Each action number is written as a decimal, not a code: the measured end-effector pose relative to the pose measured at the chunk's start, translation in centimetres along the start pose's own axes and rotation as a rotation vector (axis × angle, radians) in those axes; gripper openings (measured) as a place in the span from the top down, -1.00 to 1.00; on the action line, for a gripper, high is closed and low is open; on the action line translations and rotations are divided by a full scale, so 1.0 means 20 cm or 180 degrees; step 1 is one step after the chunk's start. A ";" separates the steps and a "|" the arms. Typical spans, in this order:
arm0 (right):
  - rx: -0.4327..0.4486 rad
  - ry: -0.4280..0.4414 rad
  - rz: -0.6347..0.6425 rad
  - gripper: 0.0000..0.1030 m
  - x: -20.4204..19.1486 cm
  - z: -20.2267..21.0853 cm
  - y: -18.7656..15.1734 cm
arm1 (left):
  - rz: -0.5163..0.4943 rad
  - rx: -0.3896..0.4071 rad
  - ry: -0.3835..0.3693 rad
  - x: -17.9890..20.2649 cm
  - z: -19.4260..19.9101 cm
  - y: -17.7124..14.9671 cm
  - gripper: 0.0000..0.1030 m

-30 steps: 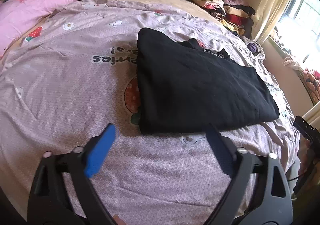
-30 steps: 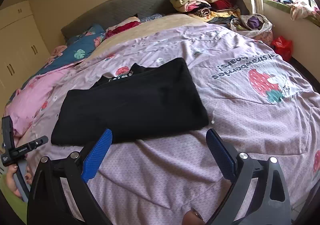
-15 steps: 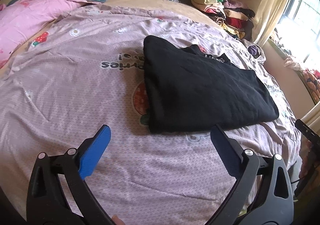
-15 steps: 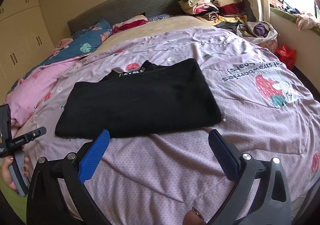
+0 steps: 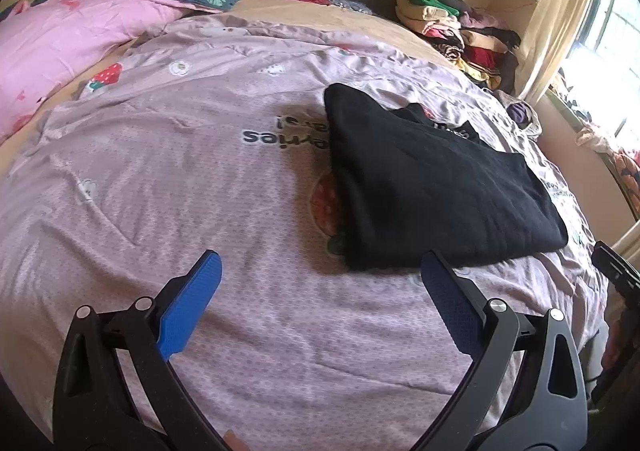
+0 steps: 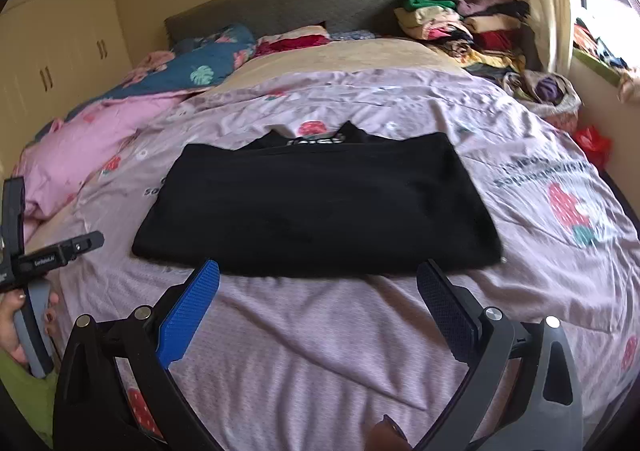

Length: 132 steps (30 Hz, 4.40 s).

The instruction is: Fold small clothes

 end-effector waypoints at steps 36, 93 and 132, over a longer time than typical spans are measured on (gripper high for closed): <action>-0.0284 -0.0394 0.1819 -0.91 -0.77 -0.73 -0.26 | -0.0032 -0.0093 0.0046 -0.14 -0.48 0.50 -0.81; 0.0735 -0.0028 0.1032 0.80 -0.56 -0.43 -0.01 | -0.0111 -0.0194 -0.0446 0.33 -0.69 0.71 0.48; 0.0934 -0.0002 -0.0206 0.85 0.04 -0.17 0.12 | -0.0823 -0.0125 -0.0501 1.13 -0.69 0.91 0.52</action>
Point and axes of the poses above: each gripper's, at about its wrist camera, not at the fingertips, and z roughly against the way its jaws point, x to its right, y to its top, the point moved 6 cm from there along -z, roughly the way its jaws point, and after that the axes turned 10 degrees about -z, right-handed, at the moved point
